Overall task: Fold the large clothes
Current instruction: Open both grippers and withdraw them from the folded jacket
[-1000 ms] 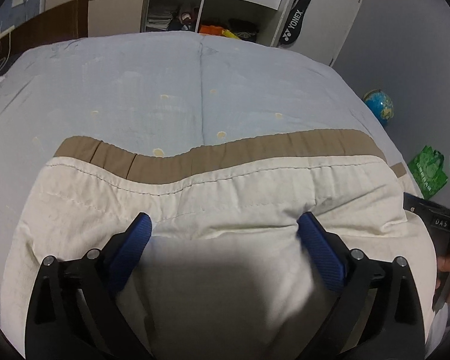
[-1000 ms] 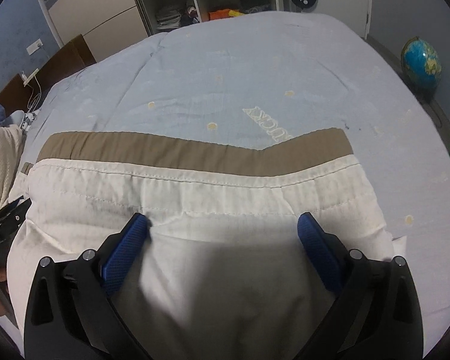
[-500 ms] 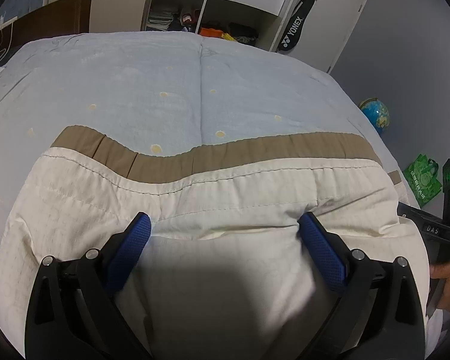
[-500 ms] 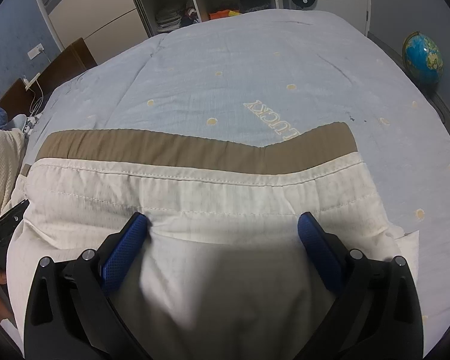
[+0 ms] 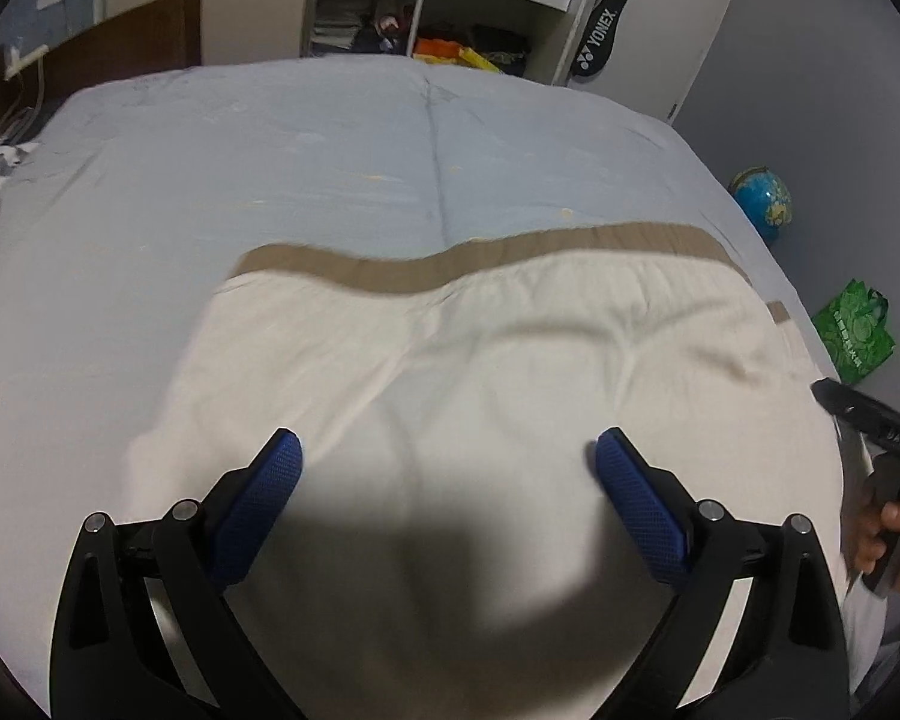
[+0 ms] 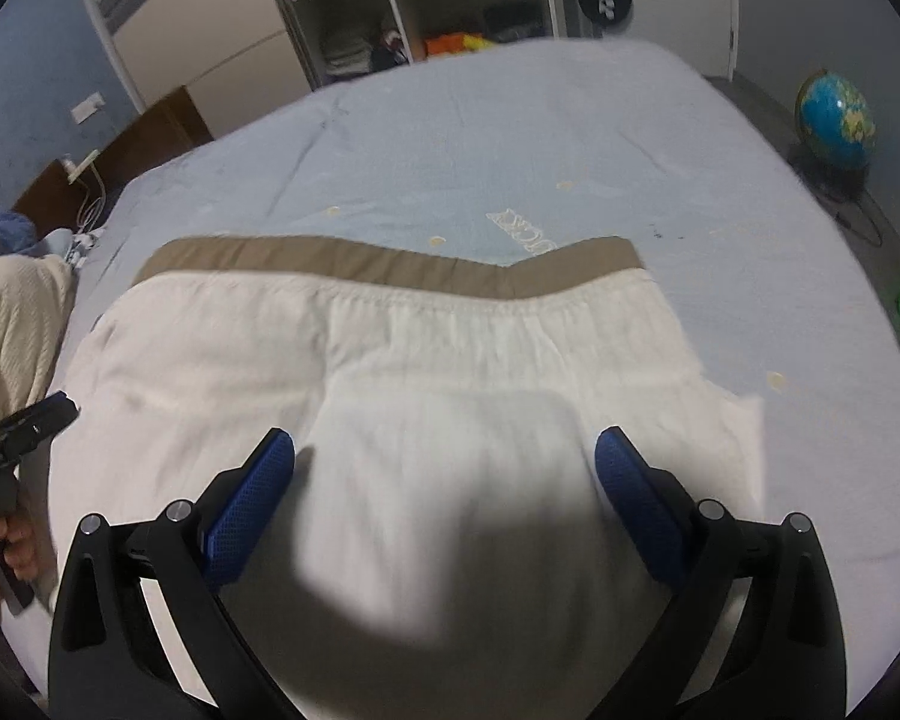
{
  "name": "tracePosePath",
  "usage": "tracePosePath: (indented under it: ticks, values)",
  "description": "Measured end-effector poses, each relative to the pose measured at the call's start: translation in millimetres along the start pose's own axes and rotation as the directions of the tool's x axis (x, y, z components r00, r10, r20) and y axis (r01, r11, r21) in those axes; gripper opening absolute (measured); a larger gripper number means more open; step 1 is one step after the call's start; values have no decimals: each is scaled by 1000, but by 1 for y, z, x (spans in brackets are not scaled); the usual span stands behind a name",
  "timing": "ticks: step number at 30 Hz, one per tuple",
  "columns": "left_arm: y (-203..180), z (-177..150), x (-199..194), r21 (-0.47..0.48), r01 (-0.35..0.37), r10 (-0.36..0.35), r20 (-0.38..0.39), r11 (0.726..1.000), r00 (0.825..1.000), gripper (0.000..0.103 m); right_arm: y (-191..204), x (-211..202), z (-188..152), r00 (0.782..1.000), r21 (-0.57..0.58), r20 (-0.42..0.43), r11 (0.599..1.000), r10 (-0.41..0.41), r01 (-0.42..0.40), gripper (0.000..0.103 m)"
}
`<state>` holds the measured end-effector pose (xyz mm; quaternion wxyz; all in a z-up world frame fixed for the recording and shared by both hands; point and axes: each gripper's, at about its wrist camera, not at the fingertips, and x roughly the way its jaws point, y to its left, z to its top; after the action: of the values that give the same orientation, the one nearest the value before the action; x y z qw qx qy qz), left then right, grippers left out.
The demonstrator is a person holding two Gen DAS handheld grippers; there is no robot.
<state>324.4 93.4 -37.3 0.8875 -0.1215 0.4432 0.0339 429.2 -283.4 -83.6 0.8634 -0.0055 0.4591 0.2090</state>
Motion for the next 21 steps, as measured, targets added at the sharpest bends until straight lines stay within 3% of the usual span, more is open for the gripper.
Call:
tracePosePath:
  ticks: [8, 12, 17, 21]
  values:
    - [12, -55, -47, 35, -52, 52, 9, 998, 999, 95, -8, -56, -50, 999, -3, 51, 1000, 8, -8, 96]
    - [4, -85, -65, 81, -75, 74, 13, 994, 997, 95, -8, -67, -82, 999, -22, 34, 1000, -12, 12, 96]
    - [13, -113, -49, 112, -133, 140, -66, 985, 988, 95, -3, -56, -115, 995, -141, -37, 986, -97, 91, 96]
    - [24, -113, -46, 59, -129, 134, -86, 990, 987, 95, -8, -54, -110, 991, -118, -72, 988, -113, 104, 96]
